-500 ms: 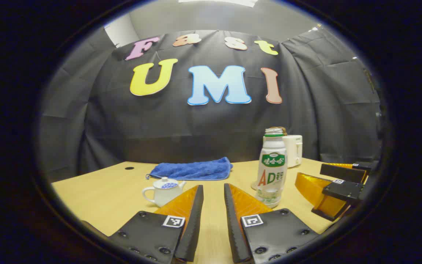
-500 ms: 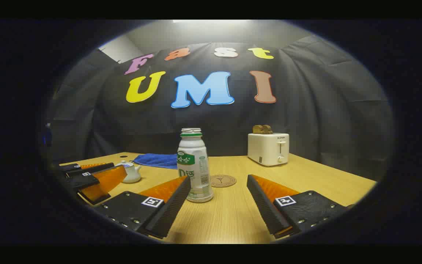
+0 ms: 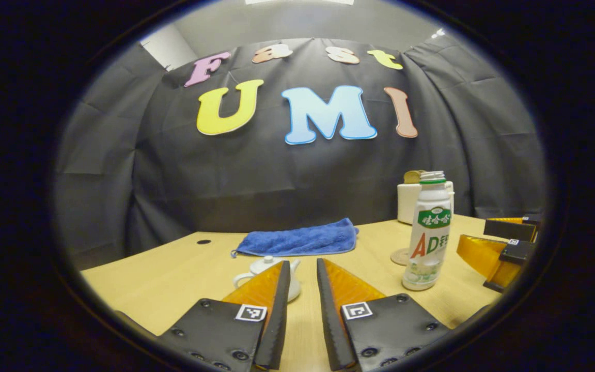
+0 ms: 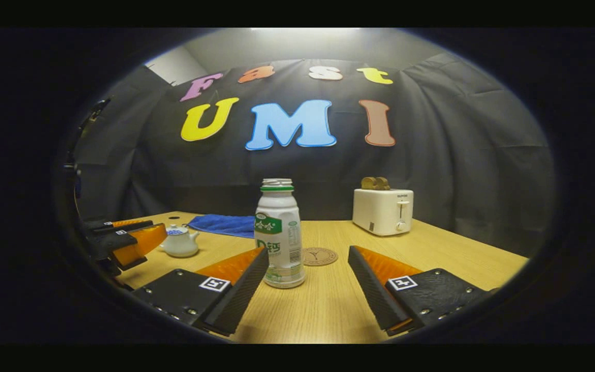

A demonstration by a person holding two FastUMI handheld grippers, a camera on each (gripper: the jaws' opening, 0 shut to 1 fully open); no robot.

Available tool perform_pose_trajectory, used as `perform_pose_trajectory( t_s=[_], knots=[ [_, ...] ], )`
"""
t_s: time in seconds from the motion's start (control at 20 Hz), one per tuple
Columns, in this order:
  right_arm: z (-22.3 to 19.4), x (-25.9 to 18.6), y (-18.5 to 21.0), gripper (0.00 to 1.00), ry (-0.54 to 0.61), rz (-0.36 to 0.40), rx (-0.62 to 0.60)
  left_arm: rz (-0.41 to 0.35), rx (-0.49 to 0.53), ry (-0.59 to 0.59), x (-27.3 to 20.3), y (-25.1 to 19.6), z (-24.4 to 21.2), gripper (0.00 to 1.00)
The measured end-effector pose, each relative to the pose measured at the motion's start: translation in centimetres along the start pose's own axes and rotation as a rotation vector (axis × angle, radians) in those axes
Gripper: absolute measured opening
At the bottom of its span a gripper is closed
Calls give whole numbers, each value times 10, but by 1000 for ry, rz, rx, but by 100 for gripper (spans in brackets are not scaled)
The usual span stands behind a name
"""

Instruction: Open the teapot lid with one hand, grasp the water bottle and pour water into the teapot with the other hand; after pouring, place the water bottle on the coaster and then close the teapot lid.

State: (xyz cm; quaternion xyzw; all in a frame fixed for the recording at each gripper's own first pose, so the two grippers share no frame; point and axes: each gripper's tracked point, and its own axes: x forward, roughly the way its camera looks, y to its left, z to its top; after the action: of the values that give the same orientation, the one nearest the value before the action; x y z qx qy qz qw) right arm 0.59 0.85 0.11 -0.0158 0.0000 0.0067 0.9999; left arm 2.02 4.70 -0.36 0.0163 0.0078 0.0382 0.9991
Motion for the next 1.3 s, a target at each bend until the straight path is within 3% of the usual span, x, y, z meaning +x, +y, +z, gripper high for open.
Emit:
perform_pose_trajectory(
  t_s=[0.05, 0.1, 0.2, 0.25, 0.45, 0.5, 0.55, 0.65, 0.75, 0.8, 0.85, 1.15, 1.3],
  knots=[
    [1, 0, -1, 95, -1, 1, 2, -2, -13, 4, -3, -3, -2, 48],
    [0, 0, -1, 95, 0, 1, 1, -7, -43, 11, -6, -7, -3, 40],
    [0, 0, 0, 95, 0, 1, 1, -5, -37, -3, -18, -18, 1, 56],
    [1, 0, -1, 95, 0, 1, 2, -3, -24, -24, -20, -20, 6, 55],
    [0, 0, -1, 95, 1, 2, 0, -6, -52, -17, -24, -32, 4, 72],
    [1, 0, -2, 95, 1, 2, 0, -6, -53, -17, -24, -31, 4, 65],
    [1, -1, -2, 95, 0, 3, 1, -12, -52, -15, -22, -32, 3, 72],
    [0, -1, -1, 95, -1, 4, 1, -14, -44, -14, -17, -28, 3, 72],
    [0, -1, -2, 95, -1, 5, 0, 20, -12, 14, -7, -10, -2, 61],
    [0, -1, -2, 95, -1, 5, 0, 24, -18, 16, -1, -3, 1, 62],
    [0, -1, -2, 95, -1, 5, 0, 29, -26, 12, 5, 5, 6, 45],
    [0, -1, -3, 95, -2, 7, 0, 77, 3, 38, 53, 37, 14, 49],
    [0, 0, -3, 95, -2, 7, 0, 86, -10, 78, 76, 42, 5, 46]
  ],
)
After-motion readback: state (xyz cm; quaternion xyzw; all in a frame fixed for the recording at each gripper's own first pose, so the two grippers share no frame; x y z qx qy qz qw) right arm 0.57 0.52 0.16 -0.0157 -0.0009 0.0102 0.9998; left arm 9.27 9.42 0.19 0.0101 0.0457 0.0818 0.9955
